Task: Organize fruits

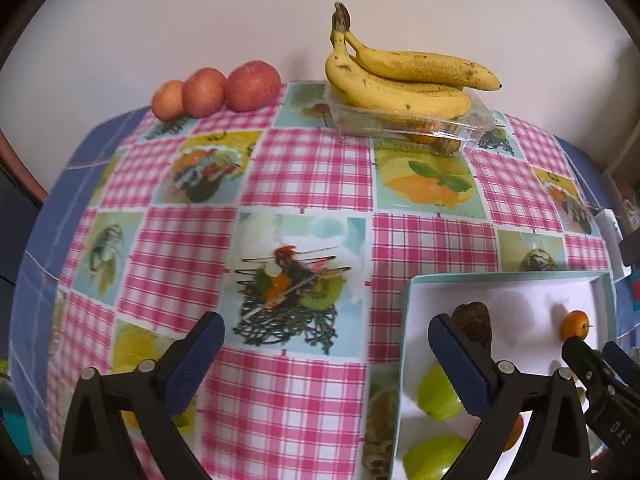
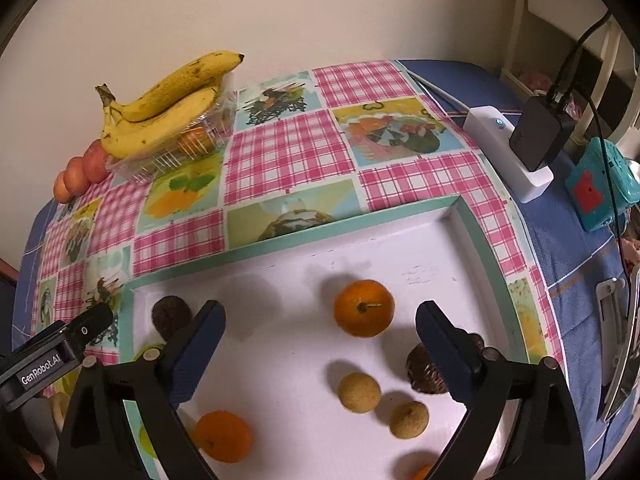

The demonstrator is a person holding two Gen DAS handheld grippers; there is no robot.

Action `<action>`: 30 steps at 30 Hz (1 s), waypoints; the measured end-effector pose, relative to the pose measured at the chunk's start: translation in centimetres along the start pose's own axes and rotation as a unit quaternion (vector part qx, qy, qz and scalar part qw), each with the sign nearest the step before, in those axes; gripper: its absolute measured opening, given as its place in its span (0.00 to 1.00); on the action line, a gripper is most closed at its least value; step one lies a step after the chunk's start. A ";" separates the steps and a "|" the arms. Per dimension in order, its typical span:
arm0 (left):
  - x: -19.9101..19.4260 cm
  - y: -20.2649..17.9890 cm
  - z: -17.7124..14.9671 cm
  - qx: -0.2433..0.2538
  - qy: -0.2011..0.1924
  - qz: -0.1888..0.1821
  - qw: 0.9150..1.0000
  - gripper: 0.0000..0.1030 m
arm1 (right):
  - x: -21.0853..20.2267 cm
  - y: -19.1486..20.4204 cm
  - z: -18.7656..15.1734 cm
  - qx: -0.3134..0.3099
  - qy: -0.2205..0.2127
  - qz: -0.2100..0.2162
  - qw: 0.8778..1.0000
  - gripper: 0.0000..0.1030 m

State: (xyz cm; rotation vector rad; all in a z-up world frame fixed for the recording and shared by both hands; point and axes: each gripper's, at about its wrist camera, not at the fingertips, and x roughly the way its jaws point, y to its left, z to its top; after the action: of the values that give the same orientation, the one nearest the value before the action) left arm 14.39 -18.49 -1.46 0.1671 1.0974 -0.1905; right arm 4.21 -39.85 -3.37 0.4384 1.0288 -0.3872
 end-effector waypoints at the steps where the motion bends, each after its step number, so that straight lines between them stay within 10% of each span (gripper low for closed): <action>1: -0.4 0.1 -0.1 0.001 -0.004 0.006 1.000 1.00 | -0.1 0.1 -0.1 0.000 0.002 0.001 1.000 0.93; 30: -7.5 4.1 -11.0 0.055 -0.016 0.115 0.992 1.00 | -6.3 3.3 -10.2 -0.054 0.018 0.010 0.998 0.93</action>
State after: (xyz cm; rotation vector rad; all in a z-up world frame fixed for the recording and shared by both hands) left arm 2.55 -11.44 0.49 0.3860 1.0267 -0.0469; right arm -4.54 -31.10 -1.80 0.3599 1.0731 -0.3055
